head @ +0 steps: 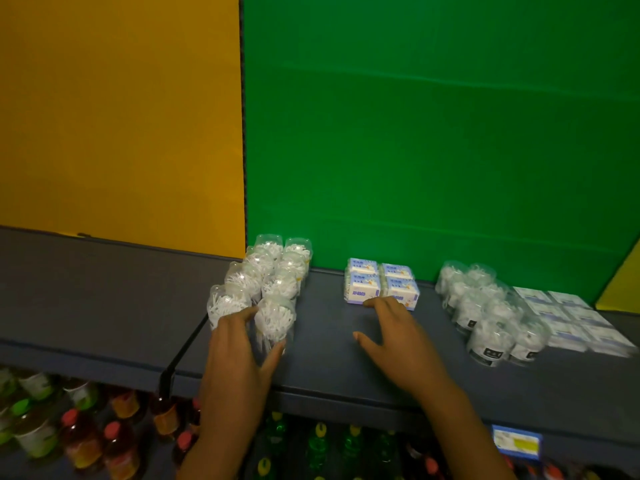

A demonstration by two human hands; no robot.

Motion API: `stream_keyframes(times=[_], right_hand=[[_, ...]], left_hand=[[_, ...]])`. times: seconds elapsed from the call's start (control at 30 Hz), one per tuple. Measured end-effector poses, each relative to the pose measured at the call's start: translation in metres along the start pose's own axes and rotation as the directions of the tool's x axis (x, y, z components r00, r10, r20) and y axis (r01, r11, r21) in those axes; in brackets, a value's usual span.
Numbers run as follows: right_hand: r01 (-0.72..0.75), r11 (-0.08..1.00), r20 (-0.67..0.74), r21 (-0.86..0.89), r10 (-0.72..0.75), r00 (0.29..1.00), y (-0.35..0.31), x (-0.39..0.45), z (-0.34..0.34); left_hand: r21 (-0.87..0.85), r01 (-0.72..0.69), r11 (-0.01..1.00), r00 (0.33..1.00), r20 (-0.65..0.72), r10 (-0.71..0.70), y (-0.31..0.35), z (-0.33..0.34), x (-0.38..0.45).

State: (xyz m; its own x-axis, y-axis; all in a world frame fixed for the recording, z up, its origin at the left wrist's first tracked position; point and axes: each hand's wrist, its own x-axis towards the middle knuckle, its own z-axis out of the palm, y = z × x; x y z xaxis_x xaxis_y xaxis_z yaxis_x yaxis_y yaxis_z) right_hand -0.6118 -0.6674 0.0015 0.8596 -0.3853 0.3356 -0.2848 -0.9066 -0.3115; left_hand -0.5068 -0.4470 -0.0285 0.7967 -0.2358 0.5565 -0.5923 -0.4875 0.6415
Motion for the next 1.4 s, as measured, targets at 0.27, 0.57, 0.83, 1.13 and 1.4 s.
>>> stream_keyframes(times=[0.27, 0.57, 0.83, 1.13, 1.4], right_hand=[[-0.011, 0.997, -0.07, -0.081, 0.005, 0.998, 0.044, -0.036, -0.052], [-0.128, 0.989, -0.125, -0.069, 0.119, 0.985, 0.156, -0.117, -0.124], [-0.223, 0.973, -0.084, -0.058, 0.218, 0.972, 0.244, -0.18, -0.157], [-0.301, 0.953, -0.132, -0.016, 0.297, 0.946, 0.328, -0.18, -0.186], [-0.318, 0.948, -0.092, -0.011, 0.316, 0.944, 0.398, -0.129, -0.184]], left_hand=[[0.194, -0.354, 0.915, 0.918, 0.259, 0.3, 0.072, 0.01, 0.007], [0.067, -0.368, 0.927, 0.897, 0.289, 0.335, 0.187, 0.075, -0.055], [-0.059, -0.364, 0.93, 0.86, 0.363, 0.359, 0.261, 0.14, -0.108], [-0.222, -0.406, 0.886, 0.793, 0.397, 0.463, 0.327, 0.221, -0.104], [-0.225, -0.408, 0.885, 0.725, 0.51, 0.464, 0.355, 0.311, -0.079]])
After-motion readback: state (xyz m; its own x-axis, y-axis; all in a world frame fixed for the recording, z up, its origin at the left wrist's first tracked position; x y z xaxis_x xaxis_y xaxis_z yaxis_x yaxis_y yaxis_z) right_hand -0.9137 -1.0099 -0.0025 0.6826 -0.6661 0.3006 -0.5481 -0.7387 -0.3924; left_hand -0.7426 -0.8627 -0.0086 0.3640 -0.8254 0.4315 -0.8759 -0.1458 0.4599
